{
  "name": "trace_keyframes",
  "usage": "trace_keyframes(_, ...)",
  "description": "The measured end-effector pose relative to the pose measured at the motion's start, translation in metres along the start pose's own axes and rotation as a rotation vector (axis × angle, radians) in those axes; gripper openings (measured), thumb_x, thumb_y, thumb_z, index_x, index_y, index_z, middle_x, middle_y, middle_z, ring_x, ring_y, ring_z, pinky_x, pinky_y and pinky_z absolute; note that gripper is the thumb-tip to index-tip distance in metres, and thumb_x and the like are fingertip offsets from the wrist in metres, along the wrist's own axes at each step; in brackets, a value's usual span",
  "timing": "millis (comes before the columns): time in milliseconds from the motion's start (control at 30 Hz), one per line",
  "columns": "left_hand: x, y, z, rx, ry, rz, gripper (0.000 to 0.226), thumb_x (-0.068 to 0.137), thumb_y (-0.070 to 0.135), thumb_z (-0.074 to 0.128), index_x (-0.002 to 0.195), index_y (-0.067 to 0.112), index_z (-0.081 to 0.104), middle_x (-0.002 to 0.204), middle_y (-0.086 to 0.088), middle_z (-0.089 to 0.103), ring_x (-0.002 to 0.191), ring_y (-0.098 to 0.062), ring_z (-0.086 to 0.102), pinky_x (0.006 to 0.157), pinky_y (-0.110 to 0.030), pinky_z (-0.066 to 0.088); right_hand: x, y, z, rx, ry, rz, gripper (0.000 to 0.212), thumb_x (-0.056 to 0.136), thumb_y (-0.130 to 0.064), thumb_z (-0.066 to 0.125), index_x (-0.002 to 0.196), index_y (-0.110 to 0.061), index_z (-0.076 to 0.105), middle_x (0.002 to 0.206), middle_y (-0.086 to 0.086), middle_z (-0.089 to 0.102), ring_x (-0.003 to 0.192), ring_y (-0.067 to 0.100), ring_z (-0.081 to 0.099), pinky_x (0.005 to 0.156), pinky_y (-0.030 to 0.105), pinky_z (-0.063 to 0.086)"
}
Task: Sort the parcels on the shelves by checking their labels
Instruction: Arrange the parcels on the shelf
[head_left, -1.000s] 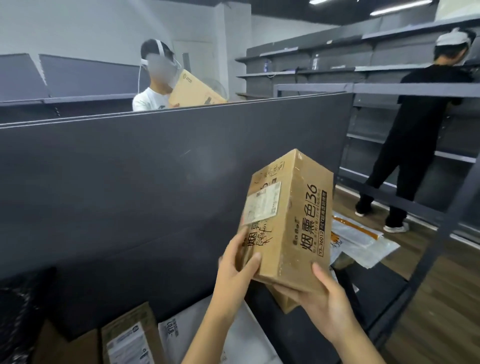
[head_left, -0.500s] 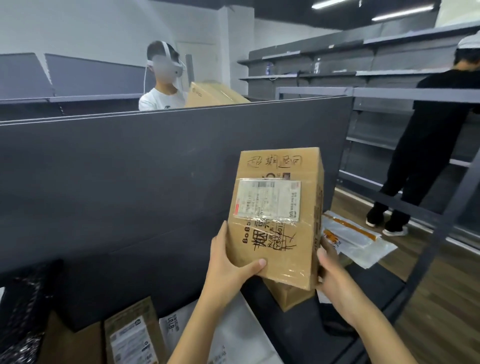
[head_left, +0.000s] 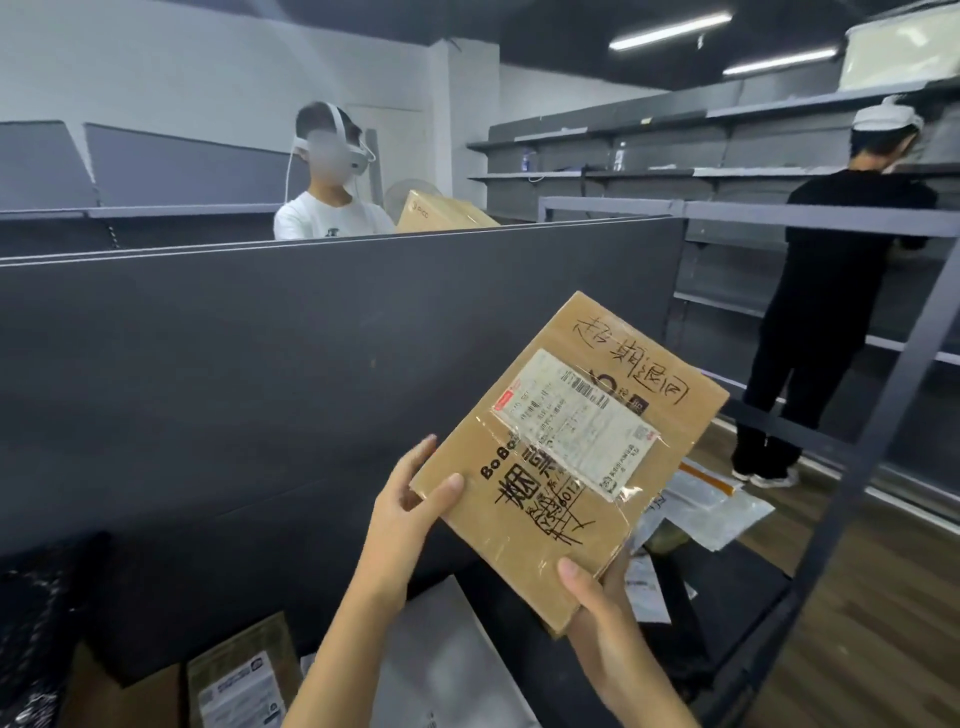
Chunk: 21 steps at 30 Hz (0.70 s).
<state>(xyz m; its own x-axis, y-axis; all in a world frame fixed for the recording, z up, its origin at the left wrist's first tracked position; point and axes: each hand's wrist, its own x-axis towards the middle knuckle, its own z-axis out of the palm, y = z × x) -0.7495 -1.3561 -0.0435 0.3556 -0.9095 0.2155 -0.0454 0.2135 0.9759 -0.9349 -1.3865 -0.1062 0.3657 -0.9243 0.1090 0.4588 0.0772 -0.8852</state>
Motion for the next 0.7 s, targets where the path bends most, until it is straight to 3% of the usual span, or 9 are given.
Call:
trace_keyframes(67,-0.001,0.001,-0.009,0.032,-0.172,-0.049,0.062,0.071,0.054,0.064,0.127,0.031,0.055,0.122,0.004,0.066,0.111,-0.012,0.062,0.102,-0.042,0.044,-0.004,-0.004,-0.003,-0.021,-0.029,-0.007,0.110,0.038,-0.051,0.090,0.133,-0.034,0.037,0.124,0.000,0.065,0.112,0.016,0.063,0.089,0.031,0.054)
trace_keyframes(133,-0.003,-0.001,-0.017,0.041,-0.264,-0.080,0.067,0.073,0.059,0.059,0.131,0.026,0.052,0.125,-0.001,0.064,0.117,-0.020,0.060,0.105,-0.048,0.041,-0.005,-0.006,-0.006,-0.050,-0.090,0.010,0.112,0.038,-0.052,0.090,0.135,-0.034,0.035,0.126,0.001,0.064,0.112,0.017,0.063,0.085,0.030,0.054)
trace_keyframes(267,-0.008,-0.005,-0.022,0.024,-0.251,-0.051,0.076,0.071,0.063,0.060,0.132,0.018,0.050,0.126,-0.006,0.063,0.116,-0.026,0.060,0.102,-0.051,0.044,-0.008,-0.007,-0.008,-0.047,-0.182,0.091,0.114,0.043,-0.048,0.091,0.140,-0.030,0.032,0.128,0.004,0.062,0.115,0.021,0.062,0.083,0.028,0.055)
trace_keyframes(400,-0.016,-0.006,-0.018,-0.035,-0.196,-0.019,0.080,0.069,0.068,0.062,0.131,0.018,0.051,0.125,-0.006,0.064,0.117,-0.027,0.059,0.099,-0.049,0.046,0.015,-0.034,-0.011,-0.032,-0.098,0.023,0.115,0.042,-0.060,0.086,0.141,-0.039,0.032,0.134,-0.001,0.058,0.120,0.021,0.058,0.096,0.046,0.049)
trace_keyframes(500,-0.028,-0.008,-0.006,-0.021,-0.246,0.023,0.077,0.073,0.061,0.062,0.140,0.028,0.041,0.136,0.000,0.056,0.125,-0.020,0.054,0.103,-0.047,0.042,0.042,-0.072,-0.009,-0.065,-0.007,-0.065,0.088,0.062,-0.059,0.076,0.139,-0.034,0.040,0.134,0.001,0.058,0.120,0.023,0.058,0.098,0.050,0.045)
trace_keyframes(567,-0.037,-0.016,0.004,-0.020,-0.271,0.017,0.085,0.071,0.063,0.067,0.144,0.041,0.030,0.147,0.004,0.042,0.134,-0.017,0.043,0.109,-0.049,0.035,0.054,-0.092,-0.006,-0.099,0.014,-0.084,0.063,0.076,-0.051,0.064,0.134,-0.031,0.048,0.127,-0.002,0.064,0.115,0.020,0.061,0.094,0.043,0.048)
trace_keyframes(700,-0.045,-0.020,0.015,-0.047,-0.222,0.035,0.091,0.065,0.069,0.069,0.142,0.054,0.024,0.152,0.010,0.030,0.140,-0.015,0.032,0.113,-0.051,0.028,0.063,-0.113,0.003,-0.189,-0.012,-0.096,0.029,0.084,-0.039,0.051,0.112,-0.034,0.058,0.096,-0.016,0.074,0.087,0.001,0.070,0.063,0.016,0.054)
